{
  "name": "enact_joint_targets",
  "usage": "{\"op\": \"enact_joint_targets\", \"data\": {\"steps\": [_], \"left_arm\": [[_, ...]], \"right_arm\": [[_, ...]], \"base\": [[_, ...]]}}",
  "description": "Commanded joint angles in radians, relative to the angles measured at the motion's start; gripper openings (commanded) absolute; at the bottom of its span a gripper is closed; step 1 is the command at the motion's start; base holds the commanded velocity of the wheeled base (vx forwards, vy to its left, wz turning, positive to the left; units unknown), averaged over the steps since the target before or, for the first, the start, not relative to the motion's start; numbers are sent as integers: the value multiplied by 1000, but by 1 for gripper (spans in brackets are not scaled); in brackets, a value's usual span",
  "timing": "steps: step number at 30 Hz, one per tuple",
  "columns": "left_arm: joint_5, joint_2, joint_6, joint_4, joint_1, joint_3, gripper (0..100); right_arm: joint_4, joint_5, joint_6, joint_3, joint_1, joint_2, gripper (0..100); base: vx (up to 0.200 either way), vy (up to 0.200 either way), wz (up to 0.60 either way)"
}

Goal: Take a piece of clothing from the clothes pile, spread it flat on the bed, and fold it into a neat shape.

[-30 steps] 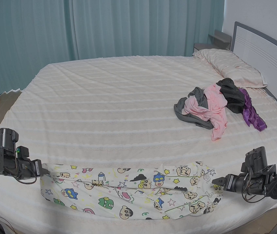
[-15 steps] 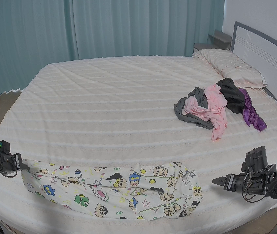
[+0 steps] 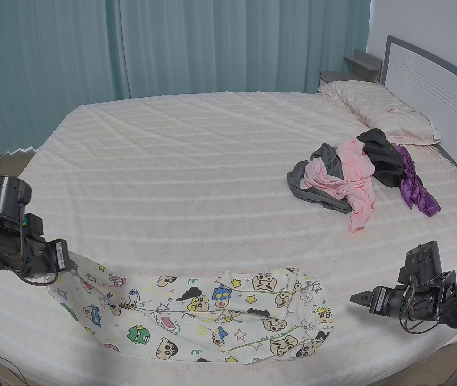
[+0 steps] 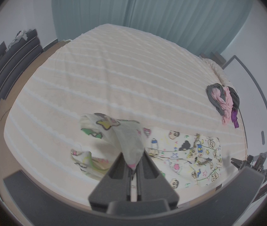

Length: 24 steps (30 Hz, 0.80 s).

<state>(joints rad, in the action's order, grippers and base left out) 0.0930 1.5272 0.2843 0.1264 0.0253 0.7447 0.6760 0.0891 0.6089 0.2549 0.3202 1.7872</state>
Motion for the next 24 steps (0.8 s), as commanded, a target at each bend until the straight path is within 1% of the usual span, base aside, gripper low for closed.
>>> {"op": "enact_joint_targets", "data": {"steps": [1,2,3,4,5,6,7,8,10,12,13,14,15,17,20,24], "left_arm": [[-256,-18,248,10,-407,65,0],[-256,-18,248,10,-407,65,0],[-300,24,312,12,-504,107,0],[-303,27,316,12,-510,110,0],[-345,79,358,12,-590,154,0],[-363,103,372,12,-622,177,0],[-368,113,375,12,-633,185,0],[-386,154,394,13,-682,226,0],[-389,197,421,25,-737,286,0],[-389,228,437,72,-783,361,0],[-389,234,443,90,-795,386,0],[-389,254,464,137,-826,458,0],[-389,258,467,145,-832,469,0],[-389,298,489,202,-869,562,0],[-386,344,493,233,-894,622,0],[-386,395,495,233,-921,680,0]], "right_arm": [[1,0,0,1,0,-3,100],[1,0,0,1,0,-3,100],[1,0,-1,1,0,-2,100],[1,0,-1,1,0,-2,100],[1,0,-1,1,0,-3,100],[1,0,-1,1,0,-3,100],[1,0,-1,1,0,-3,100],[1,0,-1,1,0,-3,100],[1,0,-1,0,0,-3,100],[1,0,-1,1,0,-2,100],[1,0,-1,1,0,-2,100],[1,0,-1,1,0,0,100],[1,0,-3,1,2,0,100],[1,1,-3,1,3,-2,100],[1,1,-3,1,3,-3,100],[1,1,-3,1,5,-3,100]], "base": [[0,0,0],[0,0,0],[0,0,0],[0,0,0],[0,0,0],[0,0,0],[0,0,0],[0,0,0],[0,0,0],[0,0,0],[0,0,0],[0,0,0],[0,0,0],[0,0,0],[0,0,0],[0,0,0]]}}
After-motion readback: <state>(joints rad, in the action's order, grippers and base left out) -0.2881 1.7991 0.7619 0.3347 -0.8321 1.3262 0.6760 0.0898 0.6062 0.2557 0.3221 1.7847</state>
